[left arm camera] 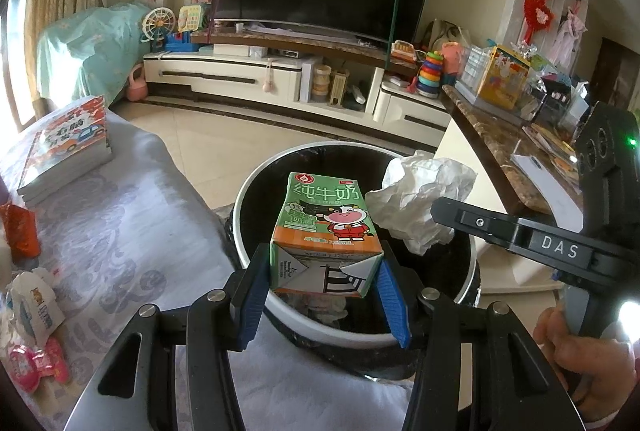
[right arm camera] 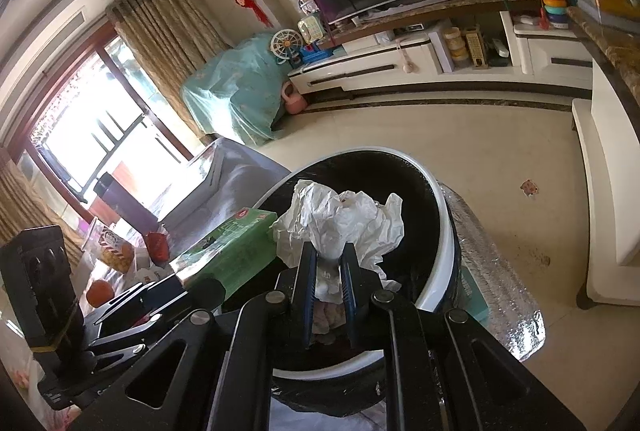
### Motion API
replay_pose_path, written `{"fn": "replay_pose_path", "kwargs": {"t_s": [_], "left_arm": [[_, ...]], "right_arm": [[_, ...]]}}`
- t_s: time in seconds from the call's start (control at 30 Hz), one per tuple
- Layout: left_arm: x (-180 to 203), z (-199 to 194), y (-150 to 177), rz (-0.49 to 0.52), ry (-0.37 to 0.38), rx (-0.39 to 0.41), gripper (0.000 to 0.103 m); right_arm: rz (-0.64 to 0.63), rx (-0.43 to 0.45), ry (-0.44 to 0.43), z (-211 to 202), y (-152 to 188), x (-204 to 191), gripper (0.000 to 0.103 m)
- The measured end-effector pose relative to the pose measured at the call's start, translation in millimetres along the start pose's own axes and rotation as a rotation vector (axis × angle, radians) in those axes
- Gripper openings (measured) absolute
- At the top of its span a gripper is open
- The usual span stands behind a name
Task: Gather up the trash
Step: 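Carry the milk carton with the left tool over the bin while the right tool carries the paper there, then open the left tool to drop the carton while the right tool releases the paper into the bin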
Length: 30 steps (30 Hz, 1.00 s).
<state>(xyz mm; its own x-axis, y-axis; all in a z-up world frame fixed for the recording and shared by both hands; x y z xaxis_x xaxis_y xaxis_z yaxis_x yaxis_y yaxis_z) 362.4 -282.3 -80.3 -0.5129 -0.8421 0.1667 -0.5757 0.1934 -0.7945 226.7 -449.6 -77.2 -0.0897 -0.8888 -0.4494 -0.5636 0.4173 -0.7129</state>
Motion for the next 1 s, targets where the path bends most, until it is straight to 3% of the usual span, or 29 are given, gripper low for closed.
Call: {"fn": "replay_pose_path", "kwargs": {"t_s": [0.47, 0.57, 0.6, 0.67, 0.7, 0.83, 1.0], "left_arm": [[0.0, 15.0, -5.7, -0.012, 0.007, -0.035, 0.051], [-0.6, 13.4, -7.8, -0.03, 0.001, -0.04, 0.057], [-1.9, 11.5, -7.9, -0.039, -0.004, -0.039, 0.062], [-3.6, 7.1, -8.8, -0.052, -0.009, -0.031, 0.063], [-4.9, 2.6, -8.3, -0.062, -0.01, -0.028, 0.065], [-10.5, -15.5, -0.7, -0.083, -0.021, -0.006, 0.071], [-20.6, -42.7, 19.0, -0.101, -0.061, 0.014, 0.075]], "right_arm": [[-0.006, -0.016, 0.022, 7.9, -1.3, 1.9, 0.016], [-0.001, -0.017, 0.032, 6.7, -0.9, 2.1, 0.018], [0.004, -0.015, 0.031, 5.1, -1.2, 2.4, 0.022], [0.004, -0.002, 0.044, 1.5, -2.3, 2.7, 0.041], [0.004, 0.008, 0.046, -1.4, -2.9, 1.9, 0.056], [0.002, 0.037, 0.044, -10.6, -4.8, -5.4, 0.084], [-0.016, 0.039, 0.04, -15.8, 1.5, -21.4, 0.086]]}}
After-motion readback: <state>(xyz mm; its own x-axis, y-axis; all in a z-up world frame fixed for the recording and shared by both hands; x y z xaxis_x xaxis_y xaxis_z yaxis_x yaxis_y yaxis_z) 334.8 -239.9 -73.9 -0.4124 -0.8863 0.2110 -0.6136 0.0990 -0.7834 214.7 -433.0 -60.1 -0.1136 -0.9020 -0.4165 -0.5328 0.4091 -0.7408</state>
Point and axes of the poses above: each gripper's, at about its wrist camera, not at the fingertips, and z roughly the way its jaws point, x to its right, y to its underside, the point moved 4 cm from there along z, roughly the way its jaws point, and after that the axes turned 6 degrees about x, right-handed, at the moved point
